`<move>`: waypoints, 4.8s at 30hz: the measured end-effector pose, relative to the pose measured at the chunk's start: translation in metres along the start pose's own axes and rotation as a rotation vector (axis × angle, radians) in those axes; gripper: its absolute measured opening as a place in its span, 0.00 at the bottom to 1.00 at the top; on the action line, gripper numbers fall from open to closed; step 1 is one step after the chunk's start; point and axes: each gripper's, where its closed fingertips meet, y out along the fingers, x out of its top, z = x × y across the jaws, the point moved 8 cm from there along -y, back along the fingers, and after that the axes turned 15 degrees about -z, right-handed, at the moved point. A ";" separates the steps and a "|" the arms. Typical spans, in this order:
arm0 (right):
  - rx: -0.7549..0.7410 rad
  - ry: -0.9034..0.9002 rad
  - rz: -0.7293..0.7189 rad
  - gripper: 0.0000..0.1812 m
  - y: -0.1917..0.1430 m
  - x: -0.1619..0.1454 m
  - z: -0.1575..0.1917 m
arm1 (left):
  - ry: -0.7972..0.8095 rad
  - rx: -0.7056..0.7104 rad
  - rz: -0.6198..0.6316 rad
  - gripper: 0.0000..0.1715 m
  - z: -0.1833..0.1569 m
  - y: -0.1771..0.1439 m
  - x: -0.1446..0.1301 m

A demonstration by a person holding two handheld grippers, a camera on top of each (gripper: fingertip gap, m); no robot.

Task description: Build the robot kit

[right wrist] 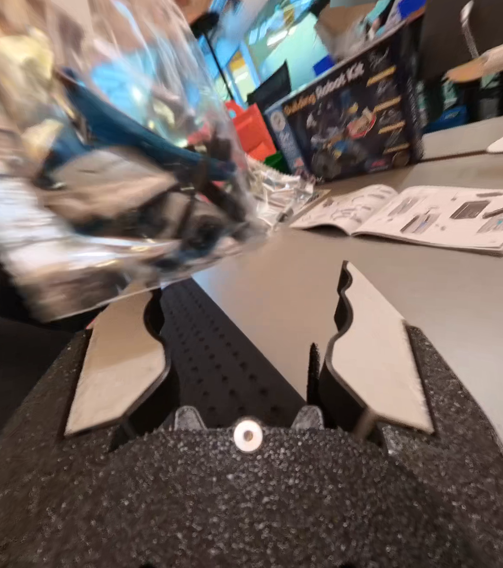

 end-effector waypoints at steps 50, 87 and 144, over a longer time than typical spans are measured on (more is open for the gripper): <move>-0.428 -0.916 0.469 0.18 -0.072 0.021 -0.022 | 0.379 0.015 0.044 0.29 -0.044 0.044 -0.222; 0.204 -0.370 0.000 0.00 0.001 0.097 0.007 | 0.007 0.020 -0.325 0.02 0.046 -0.075 -0.105; -0.944 -0.519 0.394 0.31 -0.023 0.303 -0.231 | -0.385 0.547 -0.109 0.16 0.030 -0.198 -0.287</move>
